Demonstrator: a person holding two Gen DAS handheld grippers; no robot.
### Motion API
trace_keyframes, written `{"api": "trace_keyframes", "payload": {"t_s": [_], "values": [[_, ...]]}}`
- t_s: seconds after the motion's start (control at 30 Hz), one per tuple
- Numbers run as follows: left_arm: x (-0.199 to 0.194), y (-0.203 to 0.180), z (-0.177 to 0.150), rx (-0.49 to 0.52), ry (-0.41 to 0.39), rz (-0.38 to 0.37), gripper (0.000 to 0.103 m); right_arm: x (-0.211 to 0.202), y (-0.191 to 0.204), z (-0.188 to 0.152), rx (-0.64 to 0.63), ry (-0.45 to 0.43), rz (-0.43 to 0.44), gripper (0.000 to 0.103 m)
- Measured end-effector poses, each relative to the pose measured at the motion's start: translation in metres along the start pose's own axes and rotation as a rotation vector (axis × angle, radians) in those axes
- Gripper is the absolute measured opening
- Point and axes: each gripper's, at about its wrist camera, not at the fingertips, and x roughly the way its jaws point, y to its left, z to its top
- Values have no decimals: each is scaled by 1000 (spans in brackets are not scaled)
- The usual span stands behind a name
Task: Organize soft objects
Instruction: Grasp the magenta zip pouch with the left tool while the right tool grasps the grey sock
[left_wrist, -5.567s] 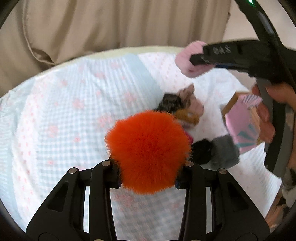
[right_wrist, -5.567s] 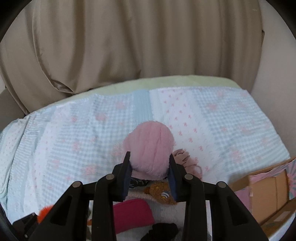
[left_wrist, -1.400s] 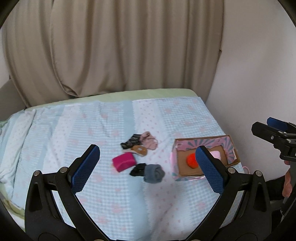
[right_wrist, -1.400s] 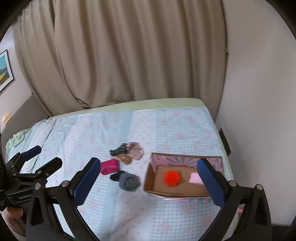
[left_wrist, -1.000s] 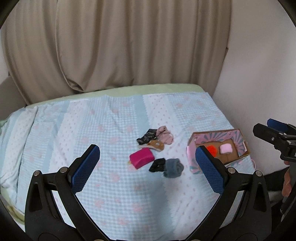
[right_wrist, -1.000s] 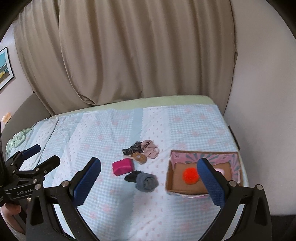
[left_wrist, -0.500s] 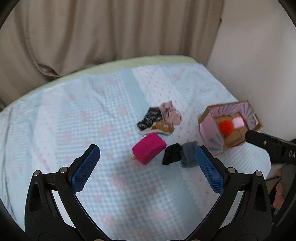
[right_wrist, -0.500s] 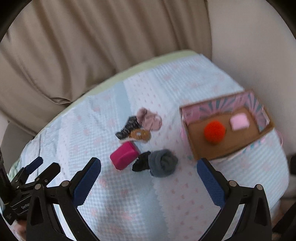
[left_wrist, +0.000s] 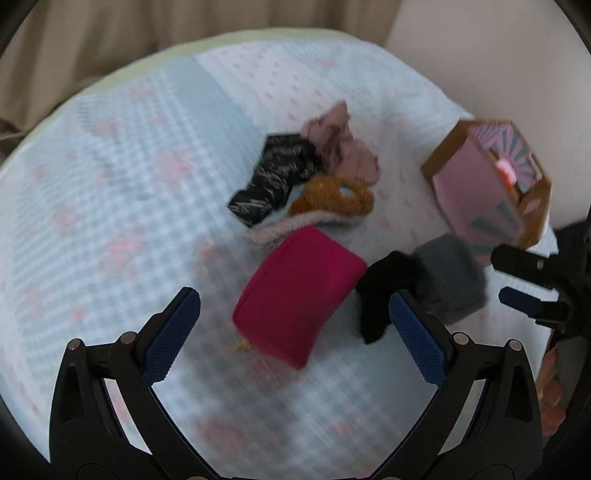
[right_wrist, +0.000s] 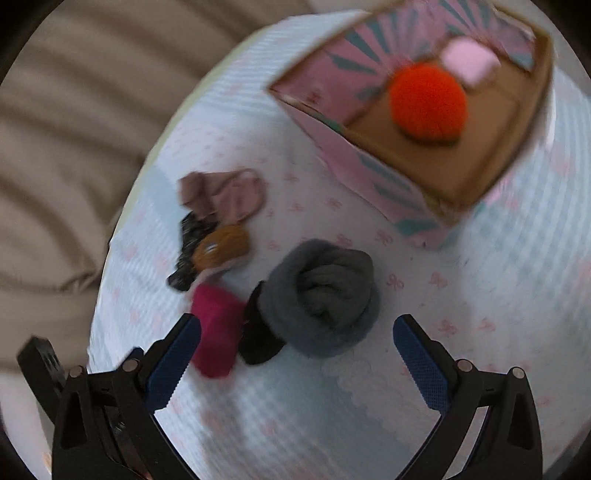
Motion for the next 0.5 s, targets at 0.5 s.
{"api": "trace_keyframes", "payload": {"t_s": [0.5], "values": [[73, 12, 0, 8, 81, -118, 79, 65, -24, 5, 179, -17, 17, 82]]}}
